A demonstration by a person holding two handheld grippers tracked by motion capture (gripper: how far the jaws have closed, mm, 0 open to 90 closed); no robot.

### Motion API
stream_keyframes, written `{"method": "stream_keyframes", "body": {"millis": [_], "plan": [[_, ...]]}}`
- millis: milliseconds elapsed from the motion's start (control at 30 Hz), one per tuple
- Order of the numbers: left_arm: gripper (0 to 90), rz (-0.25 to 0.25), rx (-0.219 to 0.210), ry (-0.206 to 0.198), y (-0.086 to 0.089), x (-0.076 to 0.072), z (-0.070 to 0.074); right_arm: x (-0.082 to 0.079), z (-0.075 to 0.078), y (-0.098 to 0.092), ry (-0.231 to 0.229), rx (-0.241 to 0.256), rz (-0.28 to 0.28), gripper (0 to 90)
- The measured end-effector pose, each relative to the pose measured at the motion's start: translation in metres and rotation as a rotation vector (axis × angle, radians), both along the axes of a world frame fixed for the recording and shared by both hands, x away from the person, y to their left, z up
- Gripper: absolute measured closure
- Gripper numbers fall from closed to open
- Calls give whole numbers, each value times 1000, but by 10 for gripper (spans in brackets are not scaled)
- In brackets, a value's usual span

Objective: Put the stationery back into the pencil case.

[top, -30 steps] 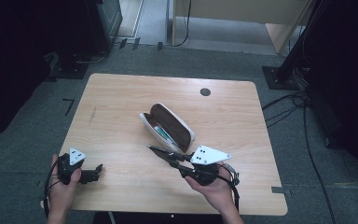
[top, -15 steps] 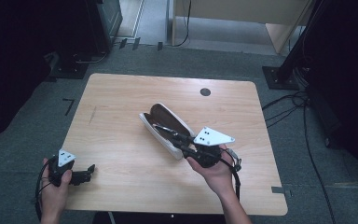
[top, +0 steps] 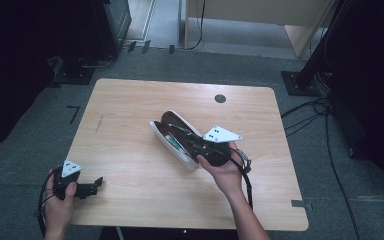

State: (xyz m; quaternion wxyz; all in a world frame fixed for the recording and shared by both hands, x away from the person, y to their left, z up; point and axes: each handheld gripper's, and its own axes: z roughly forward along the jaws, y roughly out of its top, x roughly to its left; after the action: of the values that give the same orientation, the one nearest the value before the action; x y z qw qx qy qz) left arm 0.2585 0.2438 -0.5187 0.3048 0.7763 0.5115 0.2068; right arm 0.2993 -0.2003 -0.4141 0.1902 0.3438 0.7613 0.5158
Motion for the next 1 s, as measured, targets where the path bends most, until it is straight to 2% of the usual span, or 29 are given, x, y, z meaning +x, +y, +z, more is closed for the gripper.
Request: {"method": "stream_keyframes", "body": {"millis": [167,567,1000], "plan": [[0,-4,5,3,0,0,0,11,-10,6,30,-34,-30,739],[0,-3,4,1,0,0,0,26,-33,23,115,-186,-47,738],[0,-1,2,1,-1,1,0,31,-42,29,170,-263,-56,735]]}}
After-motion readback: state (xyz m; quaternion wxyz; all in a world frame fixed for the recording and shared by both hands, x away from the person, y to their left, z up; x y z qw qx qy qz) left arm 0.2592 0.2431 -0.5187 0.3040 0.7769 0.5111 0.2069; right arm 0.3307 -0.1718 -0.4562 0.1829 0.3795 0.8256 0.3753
